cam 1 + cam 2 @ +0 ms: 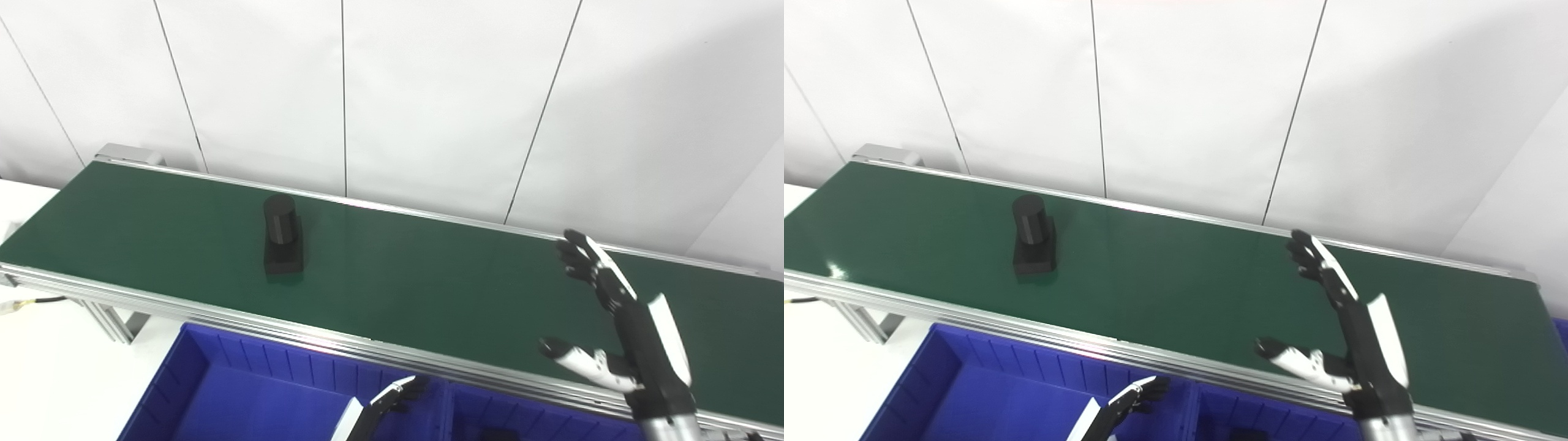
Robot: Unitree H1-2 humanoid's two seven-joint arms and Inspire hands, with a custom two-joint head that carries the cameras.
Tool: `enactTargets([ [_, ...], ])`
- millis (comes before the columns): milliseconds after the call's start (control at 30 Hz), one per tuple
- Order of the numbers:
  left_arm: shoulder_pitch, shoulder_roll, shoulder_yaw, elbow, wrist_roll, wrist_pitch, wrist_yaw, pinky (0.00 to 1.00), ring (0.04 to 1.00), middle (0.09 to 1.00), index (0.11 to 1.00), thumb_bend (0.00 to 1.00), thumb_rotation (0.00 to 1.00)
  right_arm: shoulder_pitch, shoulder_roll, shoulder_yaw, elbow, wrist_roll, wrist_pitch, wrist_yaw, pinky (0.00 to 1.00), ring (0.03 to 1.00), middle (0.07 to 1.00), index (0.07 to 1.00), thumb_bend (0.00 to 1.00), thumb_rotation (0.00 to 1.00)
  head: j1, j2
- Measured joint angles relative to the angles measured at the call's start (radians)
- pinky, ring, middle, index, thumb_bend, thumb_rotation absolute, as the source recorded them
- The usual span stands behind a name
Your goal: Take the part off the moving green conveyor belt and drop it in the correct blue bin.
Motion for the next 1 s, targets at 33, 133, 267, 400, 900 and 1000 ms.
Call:
enactTargets([
  [33, 0.0, 0.002, 0.002, -0.004, -0.001, 0.0, -0.001, 0.74, 0.799, 0.823, 0.824, 0.86, 0.57, -0.014, 0.006, 0.005, 0.001, -0.008, 0.007, 0.002, 0.81, 0.865, 0.866, 0.91, 0.79, 0.64, 0.0, 0.0],
  [133, 0.0, 0.009, 0.012, -0.006, -0.018, 0.0, -0.013, 0.75, 0.806, 0.828, 0.826, 0.85, 0.57, -0.053, 0.029, 0.021, 0.024, -0.033, 0.031, 0.013, 0.81, 0.872, 0.884, 0.923, 0.78, 0.67, -0.026, -0.005],
  [267, 0.001, 0.023, 0.021, -0.008, -0.023, 0.0, -0.028, 0.77, 0.819, 0.835, 0.832, 0.83, 0.58, -0.086, 0.038, 0.051, 0.071, -0.083, 0.06, 0.033, 0.79, 0.857, 0.881, 0.925, 0.78, 0.69, -0.052, -0.015],
  [400, 0.002, 0.035, 0.02, -0.007, -0.023, 0.0, -0.028, 0.77, 0.822, 0.835, 0.831, 0.81, 0.57, -0.116, 0.05, 0.063, 0.142, -0.1, 0.058, 0.031, 0.8, 0.852, 0.863, 0.925, 0.79, 0.73, -0.04, -0.026],
  [900, -0.001, 0.057, 0.028, -0.005, -0.045, 0.0, -0.053, 0.77, 0.819, 0.834, 0.835, 0.81, 0.61, -0.254, 0.152, 0.126, 0.392, -0.214, 0.052, -0.022, 0.8, 0.872, 0.911, 0.937, 0.82, 0.72, -0.293, -0.048],
  [1000, -0.001, 0.059, 0.042, -0.003, -0.055, 0.0, -0.065, 0.78, 0.822, 0.832, 0.829, 0.78, 0.61, -0.277, 0.16, 0.134, 0.429, -0.237, 0.053, -0.027, 0.8, 0.877, 0.916, 0.94, 0.82, 0.73, -0.301, -0.044],
])
